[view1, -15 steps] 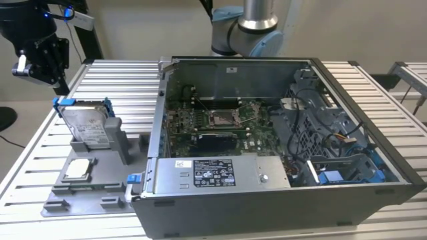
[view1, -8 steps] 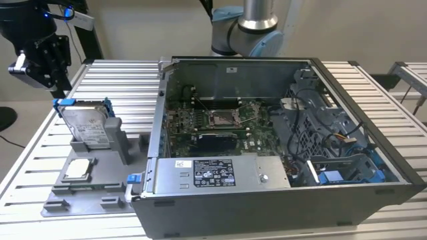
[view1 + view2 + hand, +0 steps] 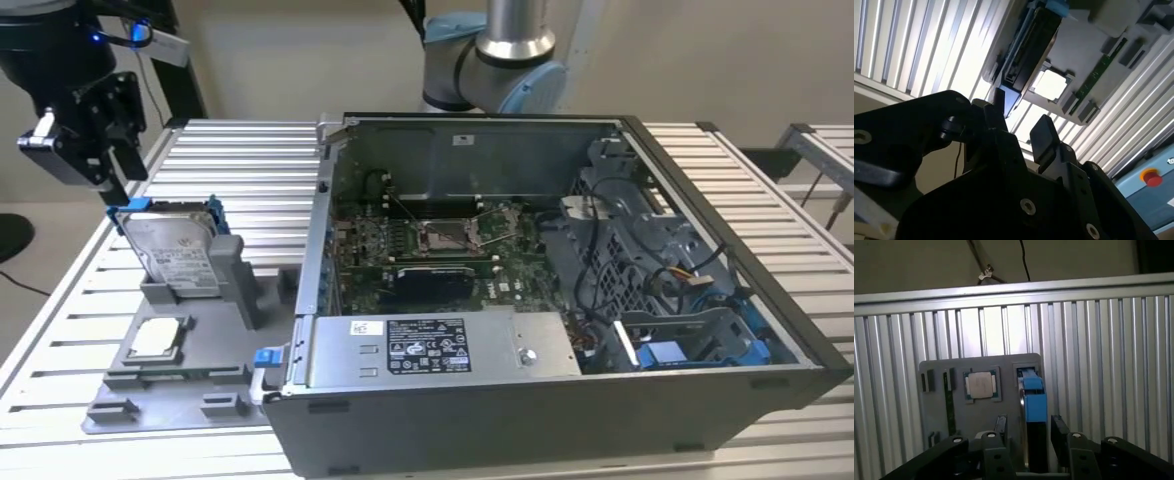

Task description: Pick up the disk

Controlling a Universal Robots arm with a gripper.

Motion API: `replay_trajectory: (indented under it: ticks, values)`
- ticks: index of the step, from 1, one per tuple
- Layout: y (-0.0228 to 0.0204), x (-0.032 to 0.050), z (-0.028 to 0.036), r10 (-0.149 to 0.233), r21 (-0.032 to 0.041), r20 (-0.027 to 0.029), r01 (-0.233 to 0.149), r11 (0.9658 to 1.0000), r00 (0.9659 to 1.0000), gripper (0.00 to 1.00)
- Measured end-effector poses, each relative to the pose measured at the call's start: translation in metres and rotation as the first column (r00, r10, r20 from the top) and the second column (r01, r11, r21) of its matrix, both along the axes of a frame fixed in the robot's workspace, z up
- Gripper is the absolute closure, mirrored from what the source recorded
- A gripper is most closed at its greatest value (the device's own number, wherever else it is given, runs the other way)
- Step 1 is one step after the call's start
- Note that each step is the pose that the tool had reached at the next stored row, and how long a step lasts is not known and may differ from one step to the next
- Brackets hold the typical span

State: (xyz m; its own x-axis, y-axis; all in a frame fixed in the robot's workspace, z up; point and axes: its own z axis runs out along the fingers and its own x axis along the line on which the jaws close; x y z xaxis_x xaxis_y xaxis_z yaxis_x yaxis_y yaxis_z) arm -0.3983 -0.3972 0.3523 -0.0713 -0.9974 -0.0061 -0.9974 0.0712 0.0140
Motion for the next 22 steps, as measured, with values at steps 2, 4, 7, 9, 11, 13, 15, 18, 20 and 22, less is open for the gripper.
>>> replay_trajectory:
  ticks: [2, 4, 7, 9, 11, 13, 15, 18, 20, 22]
  values:
    - [0.0001, -0.0003, -0.0035, 0.011, 0.0000, 0.0040, -0.011, 0.9999, 0.9999, 1.00]
    - [0.0001, -0.0012, -0.0071, 0.017, 0.0000, 0.0094, -0.017, 0.9999, 0.9998, 1.00]
    - [0.0001, -0.0037, -0.0123, 0.021, -0.0001, 0.0157, -0.021, 0.9998, 0.9997, 1.00]
    - [0.0002, -0.0048, -0.0154, 0.024, 0.0000, 0.0183, -0.024, 0.9997, 0.9996, 1.00]
    - [0.0004, -0.0055, -0.0178, 0.027, 0.0013, 0.0206, -0.027, 0.9996, 0.9994, 1.00]
    - [0.0005, -0.0058, -0.0186, 0.031, 0.0052, 0.0206, -0.031, 0.9995, 0.9993, 1.00]
    - [0.0006, -0.0058, -0.0186, 0.032, 0.0062, 0.0207, -0.032, 0.9995, 0.9993, 1.00]
    - [0.0006, -0.0058, -0.0197, 0.033, 0.0071, 0.0217, -0.033, 0.9994, 0.9992, 0.00]
    - [0.0006, -0.0060, -0.0226, 0.034, 0.0072, 0.0231, -0.034, 0.9994, 0.9992, 0.00]
    - [0.0008, -0.0063, -0.0262, 0.036, 0.0074, 0.0247, -0.036, 0.9993, 0.9990, 0.00]
